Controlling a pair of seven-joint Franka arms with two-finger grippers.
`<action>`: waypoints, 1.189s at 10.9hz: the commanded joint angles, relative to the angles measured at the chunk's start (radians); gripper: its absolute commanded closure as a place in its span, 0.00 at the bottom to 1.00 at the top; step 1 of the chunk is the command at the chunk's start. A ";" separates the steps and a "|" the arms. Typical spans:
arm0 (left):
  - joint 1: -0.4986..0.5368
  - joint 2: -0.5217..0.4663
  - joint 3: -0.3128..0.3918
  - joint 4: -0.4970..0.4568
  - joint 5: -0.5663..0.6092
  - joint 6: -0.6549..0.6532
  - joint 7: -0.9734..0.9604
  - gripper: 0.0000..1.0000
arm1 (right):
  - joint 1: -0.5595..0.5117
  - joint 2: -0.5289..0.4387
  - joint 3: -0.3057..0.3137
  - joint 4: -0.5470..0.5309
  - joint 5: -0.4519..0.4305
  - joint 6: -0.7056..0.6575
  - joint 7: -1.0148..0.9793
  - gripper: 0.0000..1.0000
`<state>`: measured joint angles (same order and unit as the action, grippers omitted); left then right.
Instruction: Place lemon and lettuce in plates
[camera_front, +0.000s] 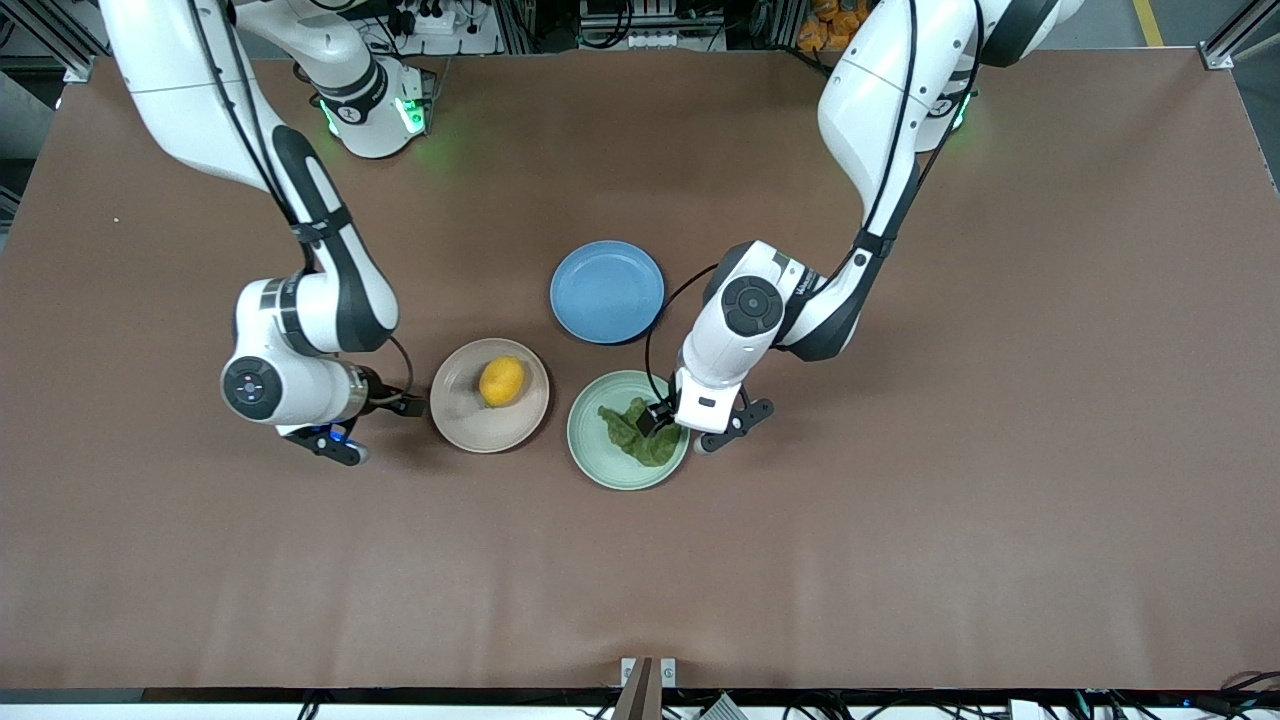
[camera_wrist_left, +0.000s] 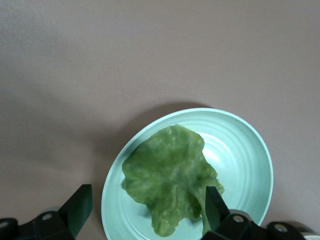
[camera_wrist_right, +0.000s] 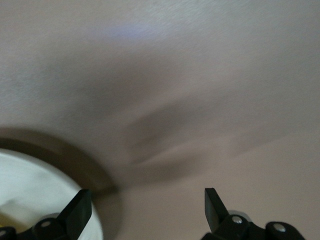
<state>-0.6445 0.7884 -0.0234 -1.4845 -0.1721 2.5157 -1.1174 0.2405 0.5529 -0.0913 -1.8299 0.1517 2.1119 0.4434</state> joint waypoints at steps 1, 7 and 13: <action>0.000 -0.037 0.011 0.004 0.032 -0.063 0.024 0.01 | -0.090 -0.060 0.013 -0.034 -0.079 -0.049 -0.099 0.00; 0.058 -0.115 0.013 -0.039 0.101 -0.244 0.135 0.00 | -0.188 -0.126 0.013 -0.129 -0.142 -0.017 -0.299 0.00; 0.230 -0.196 0.013 -0.082 0.112 -0.373 0.542 0.00 | -0.178 -0.333 0.013 -0.449 -0.149 0.227 -0.302 0.00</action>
<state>-0.4702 0.6535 -0.0033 -1.5123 -0.0803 2.1835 -0.7047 0.0605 0.3671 -0.0814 -2.0660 0.0251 2.2118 0.1444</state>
